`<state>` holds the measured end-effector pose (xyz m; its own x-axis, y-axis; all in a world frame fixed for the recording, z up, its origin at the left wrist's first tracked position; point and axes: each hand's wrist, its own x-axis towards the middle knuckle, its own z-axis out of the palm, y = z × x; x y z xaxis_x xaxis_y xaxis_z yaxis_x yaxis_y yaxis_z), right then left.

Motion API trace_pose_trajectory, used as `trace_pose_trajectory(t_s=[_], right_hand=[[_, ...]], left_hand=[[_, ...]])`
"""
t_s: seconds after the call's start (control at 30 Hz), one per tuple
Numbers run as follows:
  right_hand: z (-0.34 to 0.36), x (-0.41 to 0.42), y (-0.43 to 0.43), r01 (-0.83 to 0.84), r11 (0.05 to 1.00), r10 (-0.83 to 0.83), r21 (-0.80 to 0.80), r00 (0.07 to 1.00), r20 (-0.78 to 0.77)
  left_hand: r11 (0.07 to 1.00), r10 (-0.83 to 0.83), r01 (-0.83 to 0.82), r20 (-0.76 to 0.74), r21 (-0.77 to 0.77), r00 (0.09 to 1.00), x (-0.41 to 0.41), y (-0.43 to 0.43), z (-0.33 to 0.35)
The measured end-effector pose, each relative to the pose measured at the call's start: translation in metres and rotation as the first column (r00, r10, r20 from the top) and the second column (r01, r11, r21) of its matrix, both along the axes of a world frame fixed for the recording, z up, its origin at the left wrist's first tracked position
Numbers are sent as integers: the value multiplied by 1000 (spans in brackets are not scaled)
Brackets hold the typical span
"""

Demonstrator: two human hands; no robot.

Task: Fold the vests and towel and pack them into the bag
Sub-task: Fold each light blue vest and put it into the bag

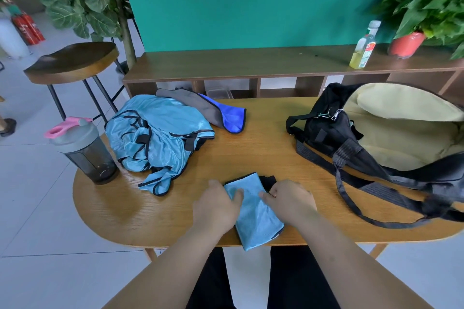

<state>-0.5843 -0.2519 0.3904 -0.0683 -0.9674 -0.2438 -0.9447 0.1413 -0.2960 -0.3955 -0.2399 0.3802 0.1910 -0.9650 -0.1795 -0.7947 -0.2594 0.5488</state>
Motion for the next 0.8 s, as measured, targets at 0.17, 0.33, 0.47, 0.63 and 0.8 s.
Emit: trace_pose_trajectory(t_s=[0.17, 0.33, 0.47, 0.63, 0.8], right_hand=[[-5, 0, 11, 85, 995, -81, -44, 992, 98], [-16, -1, 23, 121, 989, -108, -85, 983, 145], [-18, 1, 30, 134, 986, -117, -95, 980, 161], [-11, -6, 36, 194, 979, -162, -58, 922, 351], [16, -30, 41, 317, 936, -314, 154, 548, 775]], left_hand=[[977, 120, -28, -430, 213, 895, -6, -10, 10], [973, 62, 54, -481, 222, 875, -5, -6, 16], [987, 43, 49, -539, 155, 841, -14, 3, 19], [976, 174, -17, -734, 216, 657, -26, 5, 21], [961, 158, 153, -911, 230, 381, -33, 3, 39]])
